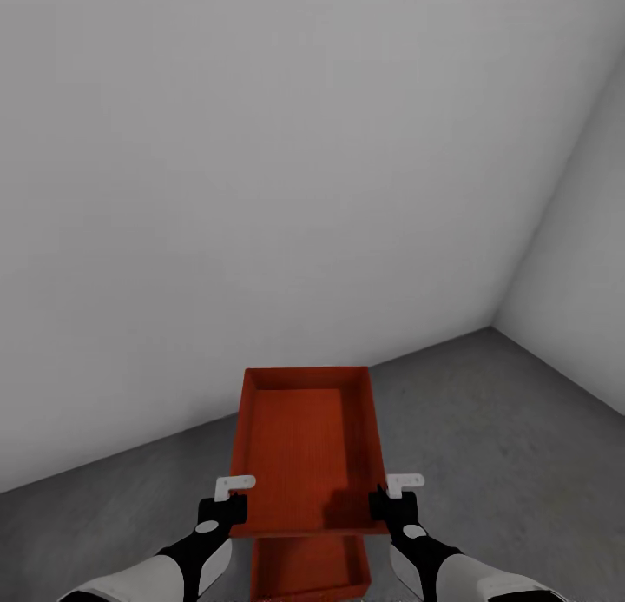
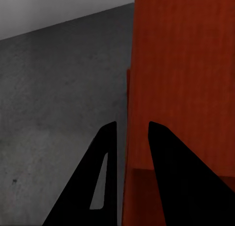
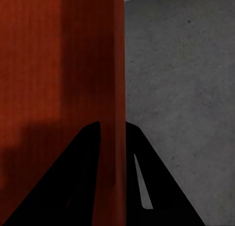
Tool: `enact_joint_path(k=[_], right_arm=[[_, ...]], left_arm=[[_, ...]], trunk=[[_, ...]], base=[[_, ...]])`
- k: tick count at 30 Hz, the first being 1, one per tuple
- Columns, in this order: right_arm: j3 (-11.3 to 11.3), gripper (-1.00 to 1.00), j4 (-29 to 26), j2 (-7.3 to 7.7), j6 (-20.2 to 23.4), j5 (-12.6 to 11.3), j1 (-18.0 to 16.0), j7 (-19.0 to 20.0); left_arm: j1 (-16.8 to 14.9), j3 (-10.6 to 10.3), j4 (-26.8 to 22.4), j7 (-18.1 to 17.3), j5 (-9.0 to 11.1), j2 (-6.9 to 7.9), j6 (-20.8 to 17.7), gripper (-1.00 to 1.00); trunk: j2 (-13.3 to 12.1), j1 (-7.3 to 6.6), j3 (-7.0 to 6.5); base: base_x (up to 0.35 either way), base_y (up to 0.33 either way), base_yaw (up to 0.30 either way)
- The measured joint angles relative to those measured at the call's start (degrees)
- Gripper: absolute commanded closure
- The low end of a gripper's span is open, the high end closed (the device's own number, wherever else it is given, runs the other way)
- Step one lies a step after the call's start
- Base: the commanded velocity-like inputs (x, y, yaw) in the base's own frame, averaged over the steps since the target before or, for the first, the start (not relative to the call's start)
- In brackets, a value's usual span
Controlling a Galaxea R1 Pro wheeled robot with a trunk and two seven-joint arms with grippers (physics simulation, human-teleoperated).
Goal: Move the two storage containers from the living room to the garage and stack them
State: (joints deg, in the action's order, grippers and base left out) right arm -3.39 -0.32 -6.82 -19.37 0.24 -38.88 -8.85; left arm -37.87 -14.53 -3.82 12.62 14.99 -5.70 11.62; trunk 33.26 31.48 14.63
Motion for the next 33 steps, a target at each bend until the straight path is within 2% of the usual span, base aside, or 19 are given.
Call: enact_joint_path(k=[33], right_arm=[[-0.1,1.00,0.0,-0.01,0.0,-0.1,0.0,0.0]], left_arm=[[0.0,0.1,0.1,0.0,0.0,0.00,0.1,1.00]], trunk=[[0.0,0.00,3.05]], base=[[0.000,0.000,0.000]])
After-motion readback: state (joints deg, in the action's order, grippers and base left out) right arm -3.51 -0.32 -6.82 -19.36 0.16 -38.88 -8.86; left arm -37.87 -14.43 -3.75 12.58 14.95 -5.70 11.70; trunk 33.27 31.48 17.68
